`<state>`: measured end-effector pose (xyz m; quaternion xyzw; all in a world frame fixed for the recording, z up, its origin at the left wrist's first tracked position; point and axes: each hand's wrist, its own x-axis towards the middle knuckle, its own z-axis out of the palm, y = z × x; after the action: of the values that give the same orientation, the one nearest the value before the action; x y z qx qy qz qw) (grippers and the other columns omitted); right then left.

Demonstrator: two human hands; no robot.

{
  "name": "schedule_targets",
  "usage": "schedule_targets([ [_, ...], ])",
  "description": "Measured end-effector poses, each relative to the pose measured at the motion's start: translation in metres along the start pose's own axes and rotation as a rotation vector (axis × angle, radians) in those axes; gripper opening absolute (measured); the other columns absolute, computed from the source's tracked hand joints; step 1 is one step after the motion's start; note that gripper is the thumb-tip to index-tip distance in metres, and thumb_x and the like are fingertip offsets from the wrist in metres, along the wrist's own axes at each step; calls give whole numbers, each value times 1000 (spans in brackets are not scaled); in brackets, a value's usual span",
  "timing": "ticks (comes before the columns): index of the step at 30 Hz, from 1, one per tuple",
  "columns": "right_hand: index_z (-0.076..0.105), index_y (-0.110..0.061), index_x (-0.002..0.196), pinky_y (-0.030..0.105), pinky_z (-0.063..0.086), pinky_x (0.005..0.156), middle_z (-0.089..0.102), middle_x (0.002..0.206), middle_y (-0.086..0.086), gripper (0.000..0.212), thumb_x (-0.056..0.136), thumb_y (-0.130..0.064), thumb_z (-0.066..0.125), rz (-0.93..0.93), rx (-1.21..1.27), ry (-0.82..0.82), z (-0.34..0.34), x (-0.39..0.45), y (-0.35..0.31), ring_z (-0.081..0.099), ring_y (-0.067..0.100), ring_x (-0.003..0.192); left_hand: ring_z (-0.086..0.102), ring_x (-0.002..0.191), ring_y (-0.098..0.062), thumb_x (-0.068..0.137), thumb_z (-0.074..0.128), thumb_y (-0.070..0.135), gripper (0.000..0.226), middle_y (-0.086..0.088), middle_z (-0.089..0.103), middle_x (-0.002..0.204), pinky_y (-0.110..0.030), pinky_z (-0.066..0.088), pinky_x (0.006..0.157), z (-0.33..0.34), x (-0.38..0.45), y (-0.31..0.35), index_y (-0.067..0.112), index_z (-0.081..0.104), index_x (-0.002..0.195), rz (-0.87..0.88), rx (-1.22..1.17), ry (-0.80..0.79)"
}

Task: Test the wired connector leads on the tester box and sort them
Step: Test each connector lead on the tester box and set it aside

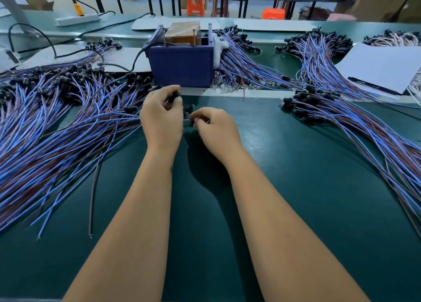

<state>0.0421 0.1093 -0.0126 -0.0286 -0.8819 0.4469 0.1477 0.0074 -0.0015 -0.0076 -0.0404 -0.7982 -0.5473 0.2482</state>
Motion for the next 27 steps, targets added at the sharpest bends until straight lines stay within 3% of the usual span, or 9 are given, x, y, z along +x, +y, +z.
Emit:
schedule_targets([
  [4,63,-11,94,21,47,55,66,70,9,25,100,-6,40,162,611,21,-10,1,-5,58,14,56,58,71,-8,81,52,5,27,2,68,81,-20,48,69,3,-9,23,17,76,89,-125,-597,-188],
  [8,65,-5,96,22,48,53,60,72,8,20,98,-8,45,289,986,7,-19,4,-6,55,17,61,59,66,-20,79,42,19,34,-12,65,75,-25,51,61,8,-16,34,0,71,79,-315,-1000,-632],
  [10,64,0,103,22,45,50,58,75,12,20,97,-5,46,331,1025,32,-23,4,-4,52,18,63,52,65,-21,83,38,22,41,-12,62,70,-23,45,57,7,-18,34,1,70,69,-339,-955,-882],
  [13,62,-1,95,25,54,59,64,74,14,18,100,-6,45,379,1135,77,-28,4,-2,62,20,64,43,59,-17,85,39,27,47,-9,57,61,-20,34,50,4,-21,35,9,67,52,-345,-762,-1201],
  [17,61,-3,93,19,54,55,69,66,7,13,98,-1,50,371,1243,64,-34,6,3,65,12,55,38,48,-16,80,48,41,46,-14,49,63,-24,19,45,3,-26,38,12,69,50,-285,-317,-1444],
  [21,64,-7,93,17,54,56,71,69,5,13,96,-1,54,371,1315,60,-35,6,9,65,9,57,34,45,-9,89,38,45,53,-5,64,63,-24,13,47,-1,-23,35,17,78,67,-349,-272,-1578],
  [23,65,-6,93,17,54,57,71,70,5,13,95,0,54,352,1365,40,-37,6,10,66,9,58,31,37,-4,92,41,43,50,-2,65,61,-21,11,43,-5,-19,32,17,77,68,-381,-337,-1530],
  [25,65,-6,93,17,55,57,71,69,6,14,95,2,53,338,1390,6,-37,6,9,66,9,57,27,32,-4,94,44,41,52,-1,59,53,-19,11,40,-4,-12,26,16,73,59,-459,-405,-1285],
  [27,65,-5,94,17,56,58,72,69,6,15,95,2,52,330,1353,-47,-38,6,7,66,10,56,27,32,-5,100,40,36,54,1,52,51,-17,15,37,-1,-5,18,16,68,58,-565,-496,-915],
])
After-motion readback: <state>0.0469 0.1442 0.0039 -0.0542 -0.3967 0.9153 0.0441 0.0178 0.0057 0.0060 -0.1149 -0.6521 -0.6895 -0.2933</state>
